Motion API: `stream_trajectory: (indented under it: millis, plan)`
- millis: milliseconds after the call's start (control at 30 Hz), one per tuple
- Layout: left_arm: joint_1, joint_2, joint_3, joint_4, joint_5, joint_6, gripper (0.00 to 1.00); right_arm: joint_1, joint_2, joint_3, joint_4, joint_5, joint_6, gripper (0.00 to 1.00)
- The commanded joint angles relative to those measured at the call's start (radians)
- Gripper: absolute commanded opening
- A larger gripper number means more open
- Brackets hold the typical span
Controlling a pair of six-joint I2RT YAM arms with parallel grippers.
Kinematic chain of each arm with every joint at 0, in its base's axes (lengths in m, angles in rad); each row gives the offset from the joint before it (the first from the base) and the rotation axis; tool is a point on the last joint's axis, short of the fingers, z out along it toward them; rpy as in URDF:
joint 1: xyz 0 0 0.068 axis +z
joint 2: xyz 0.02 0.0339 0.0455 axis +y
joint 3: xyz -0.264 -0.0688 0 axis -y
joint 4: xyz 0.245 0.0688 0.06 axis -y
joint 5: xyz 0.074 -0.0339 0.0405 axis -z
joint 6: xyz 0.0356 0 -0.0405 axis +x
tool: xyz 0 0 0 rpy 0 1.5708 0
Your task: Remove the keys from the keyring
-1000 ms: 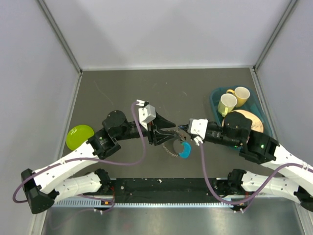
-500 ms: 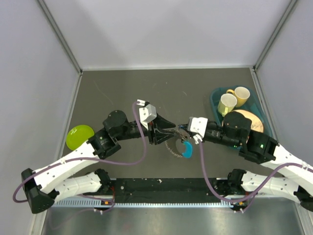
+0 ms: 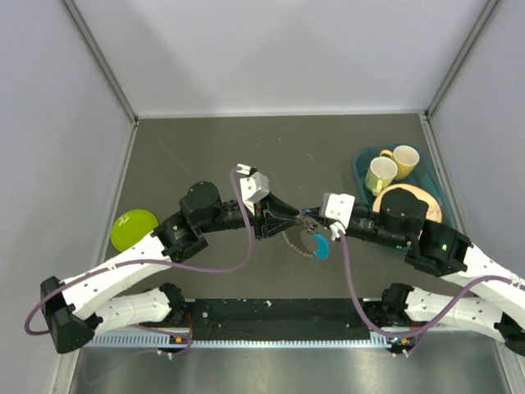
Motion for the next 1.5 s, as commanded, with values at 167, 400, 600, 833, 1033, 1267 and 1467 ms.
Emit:
stream_trajectory:
  millis: [167, 400, 600, 833, 1033, 1267, 1467]
  plan:
    - [-0.008, 0.01, 0.026, 0.078, 0.005, -0.055, 0.27, -0.004, -0.037, -0.014, 0.088, -0.06, 0.06, 0.0]
    - [-0.01, 0.005, 0.042, 0.052, 0.04, -0.09, 0.0, -0.004, -0.052, -0.022, 0.082, -0.066, 0.085, 0.0]
    - [-0.01, 0.013, 0.023, 0.056, 0.086, -0.102, 0.0, -0.004, -0.071, -0.028, 0.077, -0.086, 0.103, 0.0]
    - [-0.01, 0.013, 0.022, 0.009, 0.09, -0.05, 0.0, -0.004, -0.143, -0.074, 0.074, -0.092, 0.065, 0.0]
    - [-0.011, 0.031, 0.045, -0.014, 0.149, -0.003, 0.0, -0.004, -0.126, -0.06, 0.072, -0.115, 0.05, 0.0]
    - [-0.01, 0.074, 0.131, -0.209, 0.105, 0.073, 0.31, -0.004, -0.121, -0.028, 0.072, -0.105, 0.024, 0.0]
    - [-0.01, 0.053, 0.099, -0.145, 0.06, 0.038, 0.37, -0.004, -0.118, -0.028, 0.072, -0.106, 0.024, 0.0]
